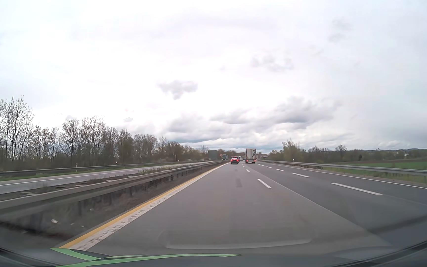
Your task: Follow the waypoints while adhering to traffic rules and regulations
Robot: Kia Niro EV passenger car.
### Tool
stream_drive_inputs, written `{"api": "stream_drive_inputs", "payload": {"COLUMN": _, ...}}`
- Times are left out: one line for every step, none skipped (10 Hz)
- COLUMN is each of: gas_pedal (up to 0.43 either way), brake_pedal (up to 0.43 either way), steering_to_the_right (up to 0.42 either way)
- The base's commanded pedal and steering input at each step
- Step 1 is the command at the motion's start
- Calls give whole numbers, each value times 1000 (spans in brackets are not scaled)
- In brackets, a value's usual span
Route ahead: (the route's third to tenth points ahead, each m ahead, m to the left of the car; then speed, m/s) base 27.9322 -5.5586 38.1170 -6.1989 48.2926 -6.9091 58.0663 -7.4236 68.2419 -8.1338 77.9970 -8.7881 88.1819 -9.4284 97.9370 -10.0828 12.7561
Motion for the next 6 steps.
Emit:
{"api": "stream_drive_inputs", "payload": {"gas_pedal": 0, "brake_pedal": 134, "steering_to_the_right": 7}}
{"api": "stream_drive_inputs", "payload": {"gas_pedal": 0, "brake_pedal": 146, "steering_to_the_right": 6}}
{"api": "stream_drive_inputs", "payload": {"gas_pedal": 0, "brake_pedal": 146, "steering_to_the_right": 7}}
{"api": "stream_drive_inputs", "payload": {"gas_pedal": 0, "brake_pedal": 146, "steering_to_the_right": 7}}
{"api": "stream_drive_inputs", "payload": {"gas_pedal": 0, "brake_pedal": 152, "steering_to_the_right": 7}}
{"api": "stream_drive_inputs", "payload": {"gas_pedal": 0, "brake_pedal": 152, "steering_to_the_right": 8}}
